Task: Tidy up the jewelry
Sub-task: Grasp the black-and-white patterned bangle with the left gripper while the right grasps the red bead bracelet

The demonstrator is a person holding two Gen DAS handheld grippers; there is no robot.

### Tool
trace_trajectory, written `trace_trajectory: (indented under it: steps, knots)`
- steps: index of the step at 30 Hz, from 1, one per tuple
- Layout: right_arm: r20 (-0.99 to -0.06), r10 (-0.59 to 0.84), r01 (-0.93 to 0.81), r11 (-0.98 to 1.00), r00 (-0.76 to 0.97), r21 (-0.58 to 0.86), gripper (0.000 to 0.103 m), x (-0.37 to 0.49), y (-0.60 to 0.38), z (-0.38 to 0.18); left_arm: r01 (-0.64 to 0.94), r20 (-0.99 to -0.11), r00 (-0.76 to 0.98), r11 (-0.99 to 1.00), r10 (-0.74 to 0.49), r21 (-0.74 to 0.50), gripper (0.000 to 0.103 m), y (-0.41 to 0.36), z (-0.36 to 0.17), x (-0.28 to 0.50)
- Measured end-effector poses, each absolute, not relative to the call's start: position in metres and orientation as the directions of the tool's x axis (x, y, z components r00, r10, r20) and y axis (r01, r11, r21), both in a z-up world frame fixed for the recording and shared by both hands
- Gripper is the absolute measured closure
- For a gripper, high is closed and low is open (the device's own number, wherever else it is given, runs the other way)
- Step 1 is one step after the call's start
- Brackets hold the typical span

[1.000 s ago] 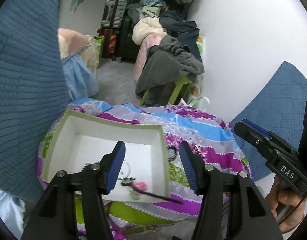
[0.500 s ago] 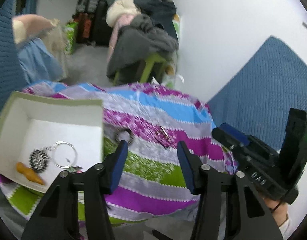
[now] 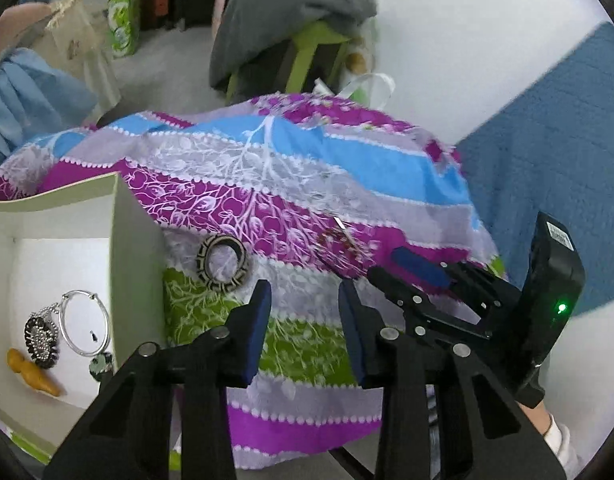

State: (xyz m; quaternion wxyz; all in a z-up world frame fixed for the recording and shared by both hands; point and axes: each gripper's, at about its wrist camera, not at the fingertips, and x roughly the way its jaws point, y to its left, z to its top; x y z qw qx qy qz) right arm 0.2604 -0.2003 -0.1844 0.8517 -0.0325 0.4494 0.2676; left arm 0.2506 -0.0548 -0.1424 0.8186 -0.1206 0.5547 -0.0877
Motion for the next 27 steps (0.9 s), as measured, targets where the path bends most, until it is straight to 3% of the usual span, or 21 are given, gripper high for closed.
trace_trajectory:
  steps: [6, 13, 19, 27]
  knots:
    - [-0.816, 0.394, -0.523, 0.842, 0.423, 0.136, 0.075, 0.284, -0.192, -0.209, -0.11, -0.908, 0.296, 0.934, -0.297, -0.341, 0.067, -0.041, -0.173, 0.283]
    - [-0.823, 0.363, -0.563, 0.824, 0.436, 0.066, 0.081, 0.287, -0.181, -0.217, -0.146, -0.934, 0.252, 0.944, -0.253, -0.295, 0.067, -0.036, -0.193, 0.3]
    - [-0.832, 0.329, -0.609, 0.793, 0.447, -0.014, 0.096, 0.275, -0.164, -0.219, -0.14, -0.942, 0.241, 0.952, -0.234, -0.272, 0.067, -0.042, -0.202, 0.304]
    - [-0.828, 0.345, -0.566, 0.823, 0.443, 0.041, 0.097, 0.272, -0.172, -0.216, -0.155, -0.958, 0.226, 0.964, -0.179, -0.217, 0.068, -0.046, -0.22, 0.31]
